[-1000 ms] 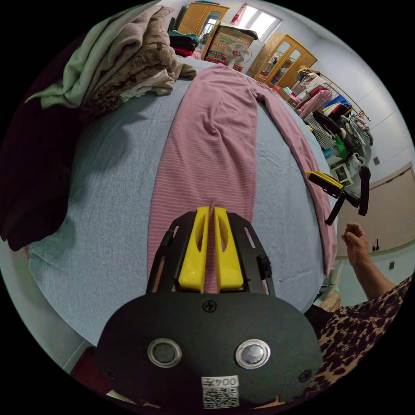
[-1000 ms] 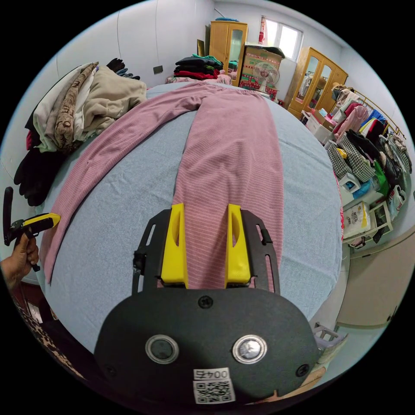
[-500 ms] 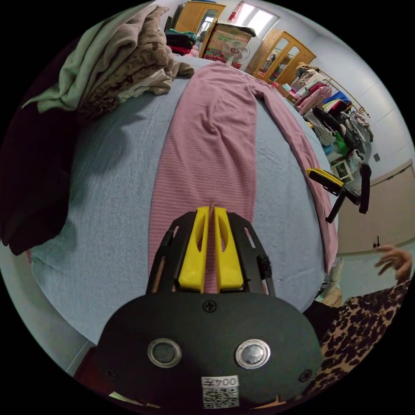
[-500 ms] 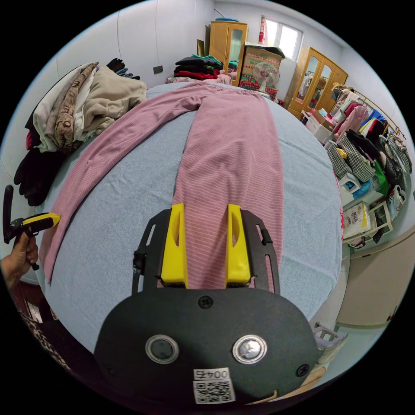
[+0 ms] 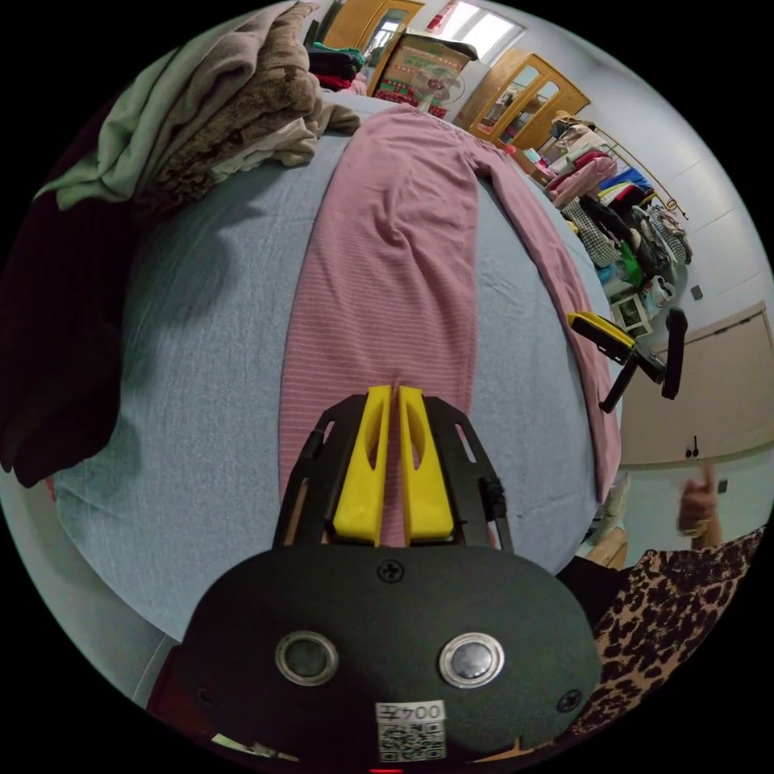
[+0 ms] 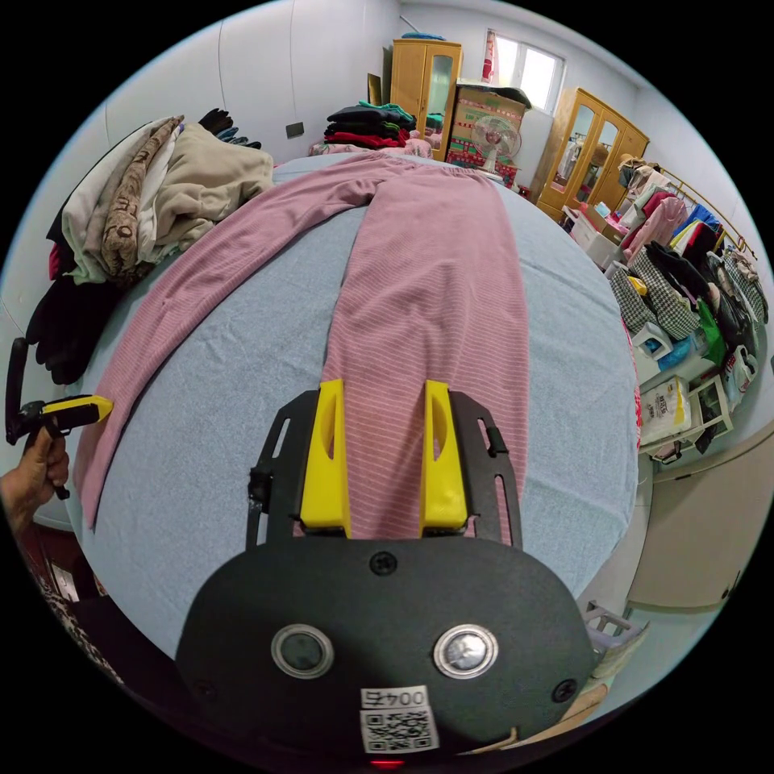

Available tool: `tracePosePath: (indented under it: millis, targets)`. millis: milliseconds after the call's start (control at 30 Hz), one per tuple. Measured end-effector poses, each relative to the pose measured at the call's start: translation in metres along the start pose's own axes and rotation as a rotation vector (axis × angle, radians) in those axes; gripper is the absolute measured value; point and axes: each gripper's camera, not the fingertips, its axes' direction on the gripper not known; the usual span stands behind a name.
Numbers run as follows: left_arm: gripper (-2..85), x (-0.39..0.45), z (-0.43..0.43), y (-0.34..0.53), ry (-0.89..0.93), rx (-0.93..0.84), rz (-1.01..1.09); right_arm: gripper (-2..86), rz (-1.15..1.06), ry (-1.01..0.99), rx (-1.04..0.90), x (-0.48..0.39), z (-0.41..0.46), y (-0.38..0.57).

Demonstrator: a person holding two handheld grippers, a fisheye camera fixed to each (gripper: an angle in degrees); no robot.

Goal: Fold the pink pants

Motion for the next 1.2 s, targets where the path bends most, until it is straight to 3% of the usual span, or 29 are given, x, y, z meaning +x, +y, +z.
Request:
tracePosePath:
  millis: [1200]
  targets:
    - [1.1,0.015,-0.008,-0.024,-0.071,-0.021,-0.021,13.8,0.001,0.001,-0.001,-0.008,-0.005,0.000]
